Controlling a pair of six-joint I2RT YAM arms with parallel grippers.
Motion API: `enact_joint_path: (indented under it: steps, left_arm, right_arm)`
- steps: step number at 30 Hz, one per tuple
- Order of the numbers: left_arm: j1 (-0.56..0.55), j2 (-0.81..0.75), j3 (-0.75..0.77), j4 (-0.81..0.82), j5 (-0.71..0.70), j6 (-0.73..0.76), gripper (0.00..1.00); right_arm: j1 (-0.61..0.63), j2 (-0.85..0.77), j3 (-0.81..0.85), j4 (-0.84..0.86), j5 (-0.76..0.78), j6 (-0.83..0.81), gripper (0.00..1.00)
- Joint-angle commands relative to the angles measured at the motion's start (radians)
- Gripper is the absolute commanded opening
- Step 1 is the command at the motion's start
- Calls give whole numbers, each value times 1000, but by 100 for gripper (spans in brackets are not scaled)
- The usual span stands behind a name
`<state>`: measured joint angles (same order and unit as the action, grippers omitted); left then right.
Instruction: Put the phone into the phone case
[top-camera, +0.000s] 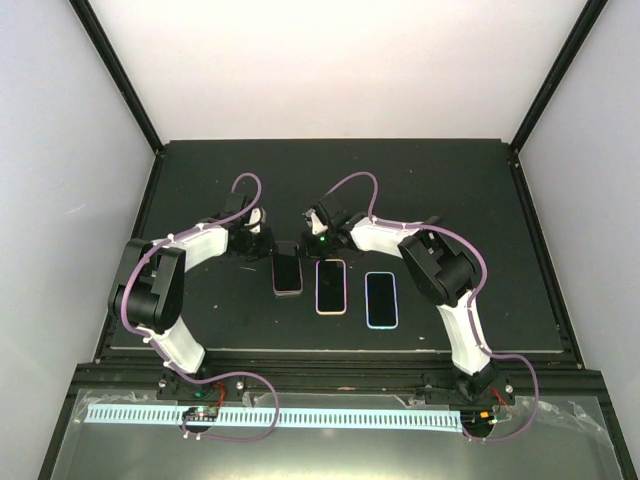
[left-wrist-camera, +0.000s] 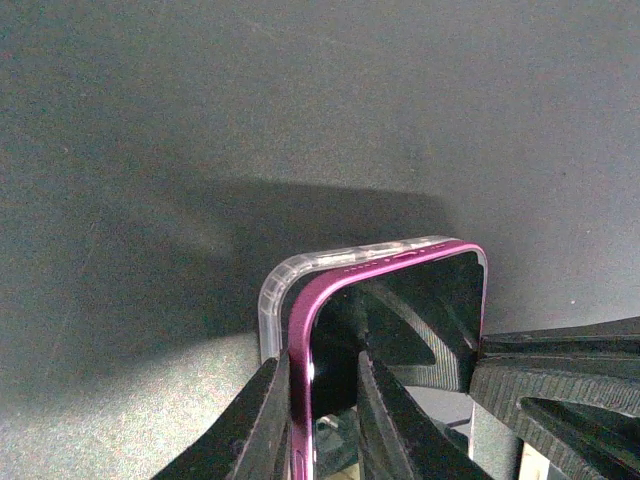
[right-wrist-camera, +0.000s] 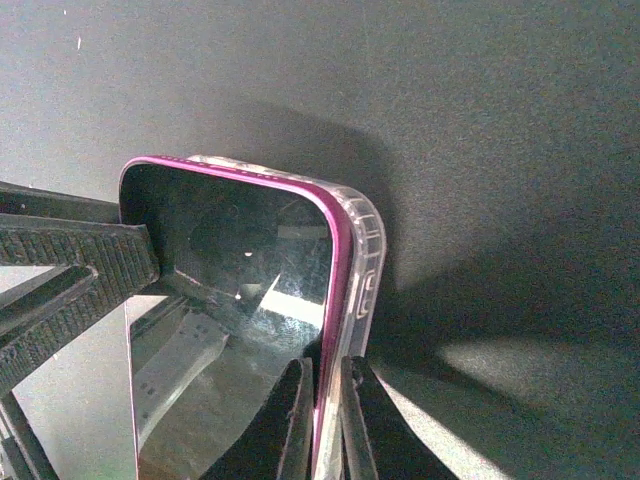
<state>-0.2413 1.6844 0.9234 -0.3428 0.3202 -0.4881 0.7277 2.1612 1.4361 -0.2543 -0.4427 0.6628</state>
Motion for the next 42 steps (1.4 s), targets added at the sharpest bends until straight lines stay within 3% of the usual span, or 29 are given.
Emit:
enact_joint_path:
  steps: [1,14,18,28,36,42]
  left_arm:
    - [-16,2,7,-42,24,-7,20]
    - [-51,-12,-49,-39,36,-21,23]
    - [-41,-88,-44,-85,-23,-15,33]
    - [-30,-120,-90,-106,-29,21,37]
    - [-27,-113,-160,-35,50,37,31]
    - [-27,-86,-201,12,77,38,18]
  right_arm:
    - [27,28,-7,-57,74,-9,10]
    - [74,-57,-140,1,94,60,13]
    - [72,-128,-163,11,131,69,20]
    - [70,-176,-235,153,62,165,31]
    - [72,-124,-239,161,41,173,40]
    - [72,-97,-247,190,6,204,46]
